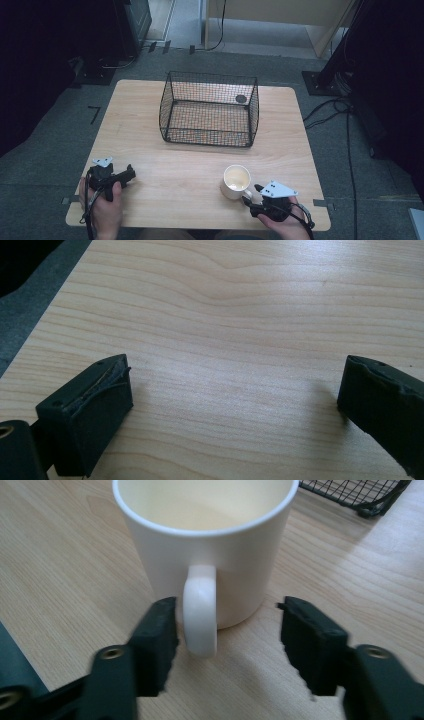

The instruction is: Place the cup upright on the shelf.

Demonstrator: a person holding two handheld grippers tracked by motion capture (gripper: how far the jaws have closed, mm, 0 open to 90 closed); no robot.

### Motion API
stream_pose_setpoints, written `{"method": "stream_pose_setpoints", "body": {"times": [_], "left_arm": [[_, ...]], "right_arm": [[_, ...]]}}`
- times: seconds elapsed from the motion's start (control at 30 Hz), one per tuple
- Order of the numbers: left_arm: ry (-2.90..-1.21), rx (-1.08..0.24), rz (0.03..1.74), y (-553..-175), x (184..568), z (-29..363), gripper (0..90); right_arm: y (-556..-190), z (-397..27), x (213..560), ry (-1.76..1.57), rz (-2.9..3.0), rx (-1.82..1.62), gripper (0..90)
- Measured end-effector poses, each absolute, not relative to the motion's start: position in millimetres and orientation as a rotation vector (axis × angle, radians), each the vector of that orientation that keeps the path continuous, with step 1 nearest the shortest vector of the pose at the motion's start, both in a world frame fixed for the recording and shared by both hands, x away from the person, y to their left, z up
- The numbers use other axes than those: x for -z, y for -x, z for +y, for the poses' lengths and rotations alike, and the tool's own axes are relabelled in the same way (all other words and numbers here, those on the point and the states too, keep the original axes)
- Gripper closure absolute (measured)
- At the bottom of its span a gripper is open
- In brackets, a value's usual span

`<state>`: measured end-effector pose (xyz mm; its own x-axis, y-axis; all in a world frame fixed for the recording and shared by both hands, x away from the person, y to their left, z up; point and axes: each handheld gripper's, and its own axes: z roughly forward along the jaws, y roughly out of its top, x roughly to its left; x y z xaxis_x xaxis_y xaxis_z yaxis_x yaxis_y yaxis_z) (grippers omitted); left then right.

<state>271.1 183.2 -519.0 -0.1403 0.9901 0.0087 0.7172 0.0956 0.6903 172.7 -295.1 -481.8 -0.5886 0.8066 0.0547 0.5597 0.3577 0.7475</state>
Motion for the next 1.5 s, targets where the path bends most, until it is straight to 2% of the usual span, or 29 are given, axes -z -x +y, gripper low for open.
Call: {"method": "stream_pose_setpoints", "body": {"times": [0.1, 0.37, 0.97, 1.5], "left_arm": [[-1.669, -0.775, 1.914, -271.1, 519.0, 183.2, 1.2], [-1.668, -0.775, 1.915, -271.1, 519.0, 183.1, 1.2], [-1.668, -0.775, 1.915, -271.1, 519.0, 183.1, 1.2], [-1.669, -0.775, 1.914, -271.1, 519.0, 183.2, 1.2]], "right_arm": [[-174.1, -296.0, 486.0, -1.197, 2.324, -1.098, 57.5], [-174.5, -295.8, 487.9, -1.173, 2.359, -1.141, 77.6], [-174.8, -297.4, 480.0, -1.136, 2.324, -1.136, 80.4], [-184.7, -296.9, 455.6, -1.075, 2.298, -1.159, 80.4]]}}
